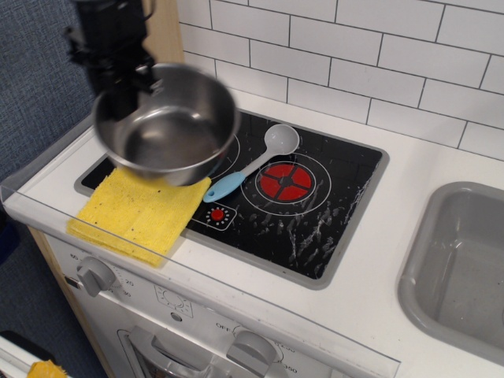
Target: Picking up the pot and putting it on the yellow towel.
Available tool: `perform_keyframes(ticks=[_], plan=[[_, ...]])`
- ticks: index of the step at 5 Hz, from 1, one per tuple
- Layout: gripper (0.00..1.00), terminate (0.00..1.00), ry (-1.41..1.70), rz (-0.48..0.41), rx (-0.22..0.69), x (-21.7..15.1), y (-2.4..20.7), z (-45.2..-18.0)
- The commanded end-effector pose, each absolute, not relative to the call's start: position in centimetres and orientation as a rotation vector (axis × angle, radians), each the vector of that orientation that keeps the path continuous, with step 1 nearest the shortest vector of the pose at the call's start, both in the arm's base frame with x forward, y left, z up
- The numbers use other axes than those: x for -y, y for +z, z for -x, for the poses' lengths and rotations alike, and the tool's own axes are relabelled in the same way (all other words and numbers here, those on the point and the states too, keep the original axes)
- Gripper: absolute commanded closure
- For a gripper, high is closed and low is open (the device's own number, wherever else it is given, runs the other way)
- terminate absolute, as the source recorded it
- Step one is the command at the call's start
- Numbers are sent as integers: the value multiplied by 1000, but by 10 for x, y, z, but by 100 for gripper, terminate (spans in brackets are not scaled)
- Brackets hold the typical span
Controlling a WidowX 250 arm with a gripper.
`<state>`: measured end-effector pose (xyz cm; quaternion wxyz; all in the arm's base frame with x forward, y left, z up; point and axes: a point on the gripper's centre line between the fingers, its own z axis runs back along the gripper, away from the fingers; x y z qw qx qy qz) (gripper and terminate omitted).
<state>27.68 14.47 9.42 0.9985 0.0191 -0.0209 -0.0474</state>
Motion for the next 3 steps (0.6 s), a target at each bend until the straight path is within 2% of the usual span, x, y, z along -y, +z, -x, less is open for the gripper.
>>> perform_keyframes(ticks=[1,2,3], plan=[[100,0,-67,-103,-32,-170,69,-264],[100,0,-78,-113,-81,-169,56,-259],[100,0,-66,-136,-86,-172,58,-258]])
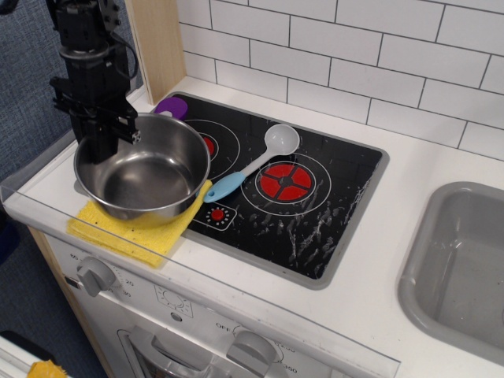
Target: Picking up the pot and putting it on the yellow towel.
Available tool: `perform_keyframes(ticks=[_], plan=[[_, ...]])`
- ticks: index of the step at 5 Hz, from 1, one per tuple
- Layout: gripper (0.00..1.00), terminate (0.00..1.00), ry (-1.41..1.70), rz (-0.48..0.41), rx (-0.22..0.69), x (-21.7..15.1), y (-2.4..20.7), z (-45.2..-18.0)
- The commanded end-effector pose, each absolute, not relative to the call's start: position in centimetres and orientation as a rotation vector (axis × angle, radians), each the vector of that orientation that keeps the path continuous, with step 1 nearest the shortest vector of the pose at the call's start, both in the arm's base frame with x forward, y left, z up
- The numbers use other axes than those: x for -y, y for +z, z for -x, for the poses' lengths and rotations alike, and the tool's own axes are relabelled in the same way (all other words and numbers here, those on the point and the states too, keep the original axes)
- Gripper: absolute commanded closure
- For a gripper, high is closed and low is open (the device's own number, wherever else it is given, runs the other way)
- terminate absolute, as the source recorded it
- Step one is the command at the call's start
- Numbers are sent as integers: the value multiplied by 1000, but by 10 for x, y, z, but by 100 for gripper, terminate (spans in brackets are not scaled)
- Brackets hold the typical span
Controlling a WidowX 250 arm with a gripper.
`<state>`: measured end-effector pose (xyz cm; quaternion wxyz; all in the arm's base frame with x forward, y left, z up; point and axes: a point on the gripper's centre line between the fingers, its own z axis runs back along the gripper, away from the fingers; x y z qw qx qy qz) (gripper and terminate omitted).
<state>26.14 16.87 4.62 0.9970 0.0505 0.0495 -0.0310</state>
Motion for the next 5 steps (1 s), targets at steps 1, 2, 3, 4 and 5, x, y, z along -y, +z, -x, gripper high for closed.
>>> perform_keyframes(ticks=[1,2,3,4,5], plan=[[0,0,-56,-153,-29,-173,69,-257],[0,0,-48,-172,71,-171,96,-253],[0,0,-43,-163,129,-169,113,-253],[0,0,-41,-141,126,-165,114,-260],[0,0,-26,-130,77,-159,104,-265]])
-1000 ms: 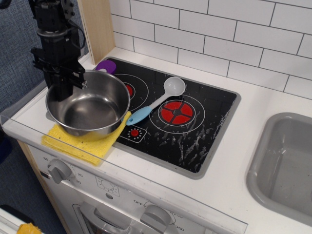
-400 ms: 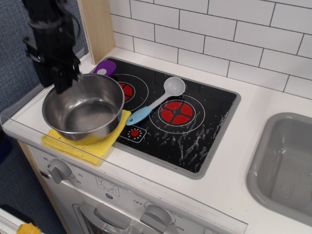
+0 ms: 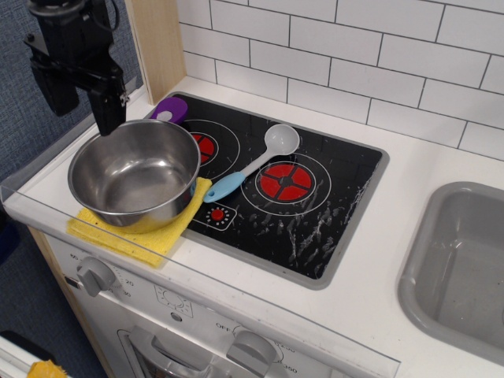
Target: Picking up the pot and putting it on the yellow towel.
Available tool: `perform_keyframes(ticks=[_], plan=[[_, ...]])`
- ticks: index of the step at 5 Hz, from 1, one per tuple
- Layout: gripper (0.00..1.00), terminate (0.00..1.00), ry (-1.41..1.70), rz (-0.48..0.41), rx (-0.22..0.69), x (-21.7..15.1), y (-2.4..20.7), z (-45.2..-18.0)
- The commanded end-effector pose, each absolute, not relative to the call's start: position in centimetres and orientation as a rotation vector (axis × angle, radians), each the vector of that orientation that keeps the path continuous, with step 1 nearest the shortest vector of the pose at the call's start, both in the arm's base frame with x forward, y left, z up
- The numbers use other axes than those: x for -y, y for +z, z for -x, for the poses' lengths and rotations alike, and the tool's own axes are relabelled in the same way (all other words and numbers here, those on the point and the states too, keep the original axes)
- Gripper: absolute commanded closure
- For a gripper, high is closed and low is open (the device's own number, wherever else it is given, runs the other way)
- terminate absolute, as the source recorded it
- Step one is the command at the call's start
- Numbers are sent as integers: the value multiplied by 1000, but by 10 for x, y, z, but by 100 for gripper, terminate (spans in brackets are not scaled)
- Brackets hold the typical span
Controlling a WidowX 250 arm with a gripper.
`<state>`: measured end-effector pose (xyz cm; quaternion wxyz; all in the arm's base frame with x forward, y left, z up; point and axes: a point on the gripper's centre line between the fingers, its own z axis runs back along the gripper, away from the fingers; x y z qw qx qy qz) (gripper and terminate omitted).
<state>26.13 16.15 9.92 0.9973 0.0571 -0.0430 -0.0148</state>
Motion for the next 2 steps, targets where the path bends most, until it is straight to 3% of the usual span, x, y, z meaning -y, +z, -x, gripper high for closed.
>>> perform_keyframes(ticks=[1,2], plan=[[0,0,-26,-130,77,-159,104,-265],[0,100,-26,-130,77,-159,104,-265]])
